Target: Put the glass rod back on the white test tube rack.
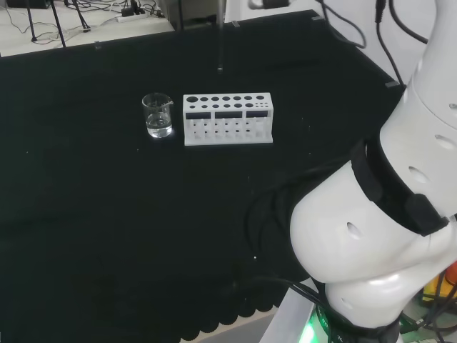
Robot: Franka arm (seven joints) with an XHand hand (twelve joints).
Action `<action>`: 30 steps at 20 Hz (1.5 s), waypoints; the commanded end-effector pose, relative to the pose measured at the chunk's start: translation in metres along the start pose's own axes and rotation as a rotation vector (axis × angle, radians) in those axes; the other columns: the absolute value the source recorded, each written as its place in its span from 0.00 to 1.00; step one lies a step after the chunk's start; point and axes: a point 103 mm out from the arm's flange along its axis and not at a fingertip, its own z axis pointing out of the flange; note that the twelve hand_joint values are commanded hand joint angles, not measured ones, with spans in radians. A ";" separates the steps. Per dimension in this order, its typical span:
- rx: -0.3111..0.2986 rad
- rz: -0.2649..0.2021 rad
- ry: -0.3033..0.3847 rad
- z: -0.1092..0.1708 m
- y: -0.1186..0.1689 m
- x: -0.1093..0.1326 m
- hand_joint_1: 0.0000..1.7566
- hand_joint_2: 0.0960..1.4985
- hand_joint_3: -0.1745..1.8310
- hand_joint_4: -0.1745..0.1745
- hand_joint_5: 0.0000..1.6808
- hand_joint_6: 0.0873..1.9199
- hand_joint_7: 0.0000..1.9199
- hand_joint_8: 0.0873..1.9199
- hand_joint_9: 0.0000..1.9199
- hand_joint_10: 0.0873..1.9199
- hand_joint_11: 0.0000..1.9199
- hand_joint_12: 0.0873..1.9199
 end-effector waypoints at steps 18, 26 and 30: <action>0.038 0.049 -0.009 0.020 -0.051 -0.027 0.72 0.74 0.09 0.00 0.56 0.36 0.51 0.68 0.82 0.49 0.82 0.41; 0.058 0.045 0.007 0.042 -0.037 -0.038 0.72 0.74 0.09 0.00 0.56 0.36 0.51 0.68 0.82 0.49 0.82 0.41; 0.075 0.056 0.018 0.057 -0.032 -0.043 0.72 0.74 0.09 0.00 0.56 0.36 0.51 0.68 0.82 0.49 0.82 0.41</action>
